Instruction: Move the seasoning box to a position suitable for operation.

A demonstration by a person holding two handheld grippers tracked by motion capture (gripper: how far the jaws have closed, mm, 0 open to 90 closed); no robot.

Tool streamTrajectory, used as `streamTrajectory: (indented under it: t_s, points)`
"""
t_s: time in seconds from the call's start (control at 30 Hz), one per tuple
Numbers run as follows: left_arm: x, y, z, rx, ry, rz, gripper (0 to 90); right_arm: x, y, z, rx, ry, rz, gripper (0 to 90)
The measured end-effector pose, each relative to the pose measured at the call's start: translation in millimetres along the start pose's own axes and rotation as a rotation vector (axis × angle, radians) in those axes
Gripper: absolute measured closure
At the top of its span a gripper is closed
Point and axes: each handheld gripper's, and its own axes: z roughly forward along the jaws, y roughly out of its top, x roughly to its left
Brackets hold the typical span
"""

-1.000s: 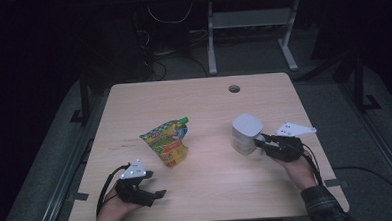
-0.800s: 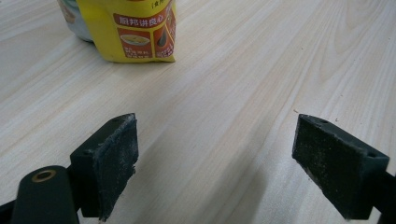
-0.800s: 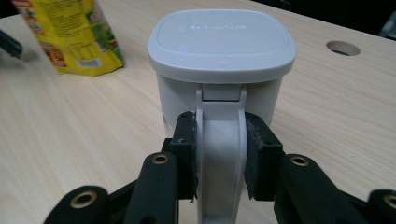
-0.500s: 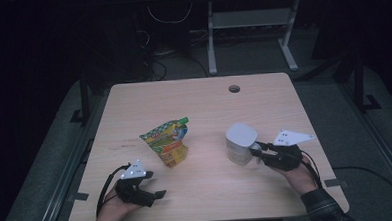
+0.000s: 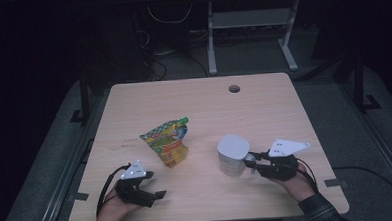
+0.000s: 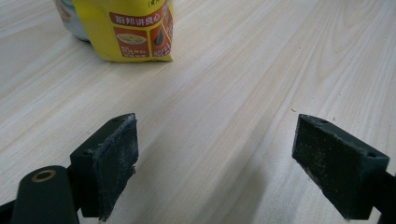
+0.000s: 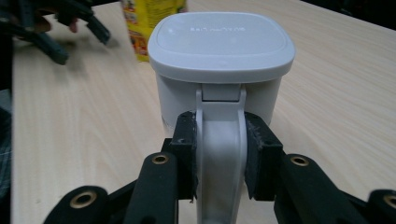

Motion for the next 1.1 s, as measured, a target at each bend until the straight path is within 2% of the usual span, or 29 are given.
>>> streamTrajectory:
  t_s: [0.23, 0.33, 0.5, 0.57, 0.63, 0.8, 0.83, 0.93, 1.0, 1.1]
  points:
    - [-0.8, -0.2, 0.9, -0.005, -0.002, 0.001, 14.1, 12.5, -4.3, -1.1, -0.004, 0.078, -0.044, 68.5]
    - [-1.2, -0.2, 0.3, -0.005, -0.001, 0.004, 14.0, 14.1, -4.9, -0.1, -0.003, 0.086, -0.049, 68.3]
    - [-1.2, -0.2, 0.4, -0.006, -0.003, 0.005, 14.1, 13.8, -6.6, 1.8, 0.012, 0.073, -0.054, 65.0]
    - [-1.3, -0.1, 0.5, -0.006, -0.004, 0.004, 14.1, 13.5, -6.6, 1.1, 0.003, 0.073, -0.041, 62.6]
    - [-1.3, -0.1, 0.7, -0.005, -0.005, 0.005, 14.1, 13.2, -5.0, -2.3, -0.004, 0.055, -0.026, 57.5]
    - [-1.8, -0.5, 0.6, -0.005, -0.005, -0.001, 14.0, 13.8, -8.3, -9.2, -0.017, 0.034, -0.016, 55.8]
    - [-1.9, -0.4, 0.4, -0.004, -0.005, 0.0, 14.1, 14.8, -11.2, -16.2, -0.028, 0.02, -0.003, 55.4]
    - [-2.1, -0.3, 0.4, -0.002, -0.005, -0.002, 14.1, 15.5, -13.6, -22.0, -0.035, 0.011, 0.009, 55.4]
    - [-2.3, -0.1, 0.3, 0.0, -0.004, -0.001, 14.0, 17.3, -19.3, -30.5, -0.034, -0.002, 0.037, 56.3]
    - [-2.3, 0.0, 0.4, -0.002, -0.004, -0.003, 14.1, 19.9, -24.1, -35.2, -0.028, 0.009, 0.048, 64.0]
